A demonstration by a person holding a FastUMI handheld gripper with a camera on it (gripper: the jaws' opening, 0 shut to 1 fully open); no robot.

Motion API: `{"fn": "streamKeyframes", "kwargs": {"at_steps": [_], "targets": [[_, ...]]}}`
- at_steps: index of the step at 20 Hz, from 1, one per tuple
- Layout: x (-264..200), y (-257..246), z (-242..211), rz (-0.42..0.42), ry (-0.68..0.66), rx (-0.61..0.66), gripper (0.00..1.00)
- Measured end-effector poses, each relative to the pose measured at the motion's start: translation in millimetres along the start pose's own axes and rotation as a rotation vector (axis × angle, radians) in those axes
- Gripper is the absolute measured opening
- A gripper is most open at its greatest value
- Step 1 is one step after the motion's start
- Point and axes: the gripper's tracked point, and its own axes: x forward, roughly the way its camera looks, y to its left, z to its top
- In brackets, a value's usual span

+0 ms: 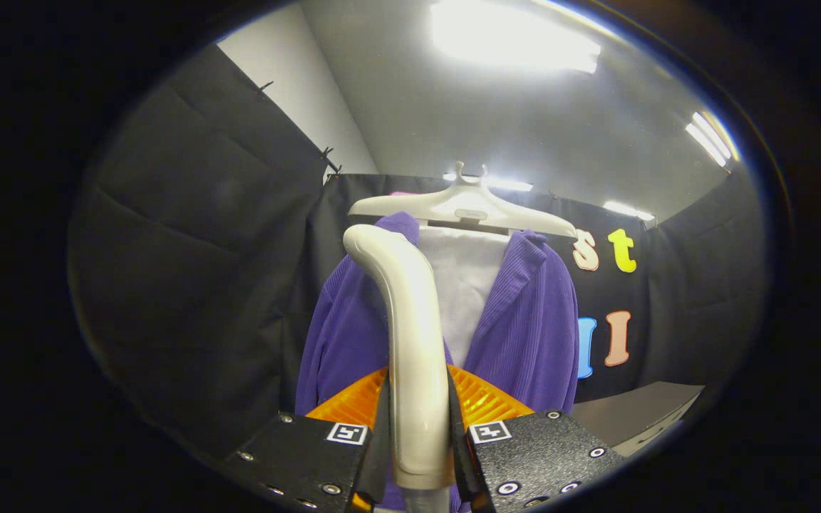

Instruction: Iron the clothes twice with a garment steamer, once on the left side and once on the right side.

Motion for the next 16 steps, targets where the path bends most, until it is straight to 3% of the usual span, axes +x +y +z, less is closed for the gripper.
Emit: {"fn": "streamKeyframes", "kwargs": {"at_steps": [16], "targets": [[-34, 2, -85, 0.037, 0.142, -0.074, 0.38]]}}
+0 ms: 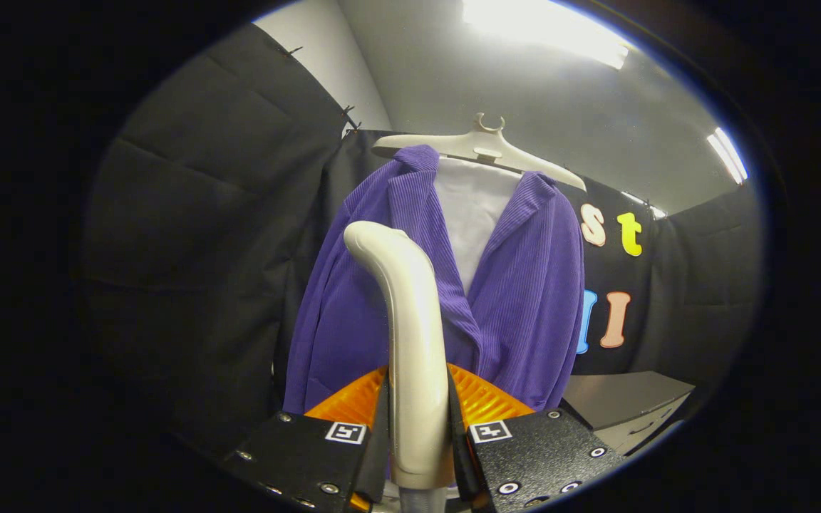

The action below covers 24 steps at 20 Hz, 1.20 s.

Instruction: Iron the clothes twice with a garment steamer, once on the left side and once on the right side.

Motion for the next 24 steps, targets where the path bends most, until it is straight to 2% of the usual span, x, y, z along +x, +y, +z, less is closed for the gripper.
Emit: {"fn": "streamKeyframes", "kwargs": {"at_steps": [6, 9, 24], "targets": [[-18, -1, -33, 0.053, 0.052, -0.018, 0.39], [-25, 6, -68, 0.094, 0.138, -0.024, 0.39], [-54, 12, -167, 0.159, 0.308, -0.104, 0.39]]}}
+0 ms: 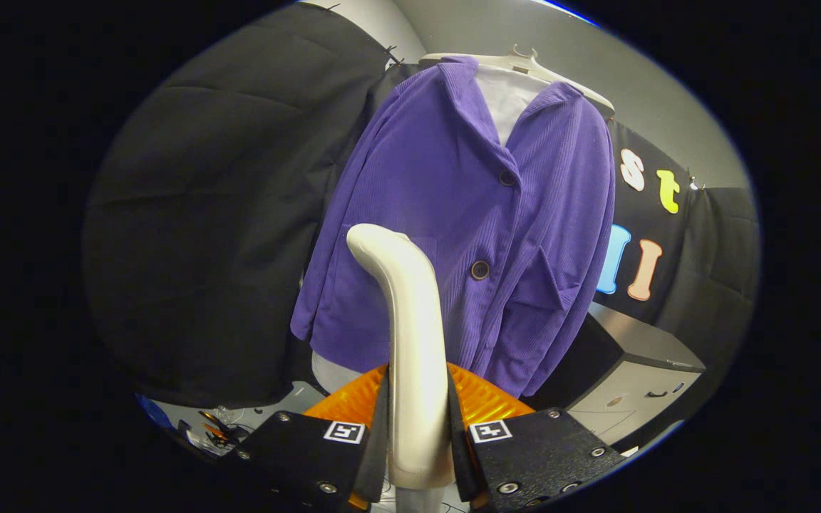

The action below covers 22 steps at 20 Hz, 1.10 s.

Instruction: Iron the clothes twice with a garment steamer, once on the left side and once on the right side.

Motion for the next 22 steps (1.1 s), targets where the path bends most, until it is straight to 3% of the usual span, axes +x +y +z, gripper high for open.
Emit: {"fn": "streamKeyframes", "kwargs": {"at_steps": [8, 13, 17, 22], "targets": [[12, 18, -53, 0.043, 0.106, -0.047, 0.39], [-6, 28, -92, 0.086, 0.196, -0.041, 0.39], [-30, -7, -107, 0.082, 0.245, 0.002, 0.39], [-61, -82, -99, 0.056, 0.282, 0.154, 0.39]]}}
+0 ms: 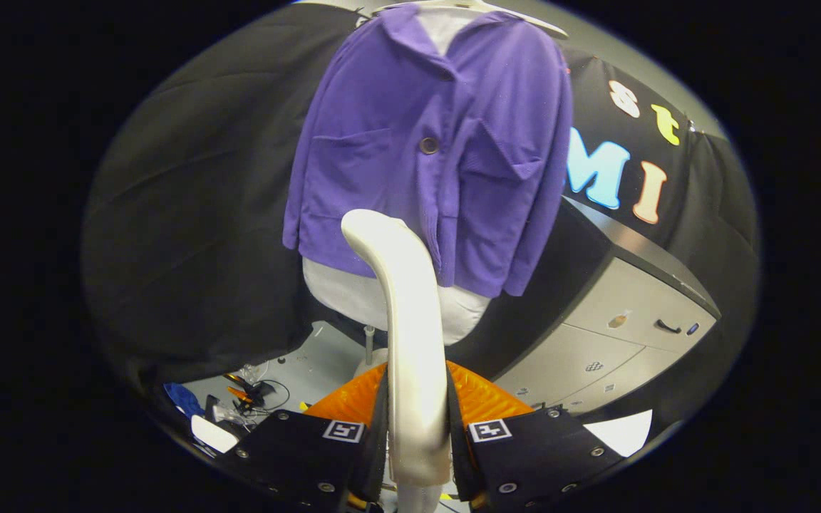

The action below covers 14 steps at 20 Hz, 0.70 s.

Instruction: Iron the clothes twice with a garment steamer, once on the left side and once on the right side.

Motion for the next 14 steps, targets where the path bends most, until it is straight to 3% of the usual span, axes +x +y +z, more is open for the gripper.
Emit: {"fn": "streamKeyframes", "kwargs": {"at_steps": [7, 14], "targets": [[-89, -120, 30, -0.090, -0.127, 0.202, 0.39], [-184, -205, 81, -0.184, -0.390, 0.279, 0.39]]}}
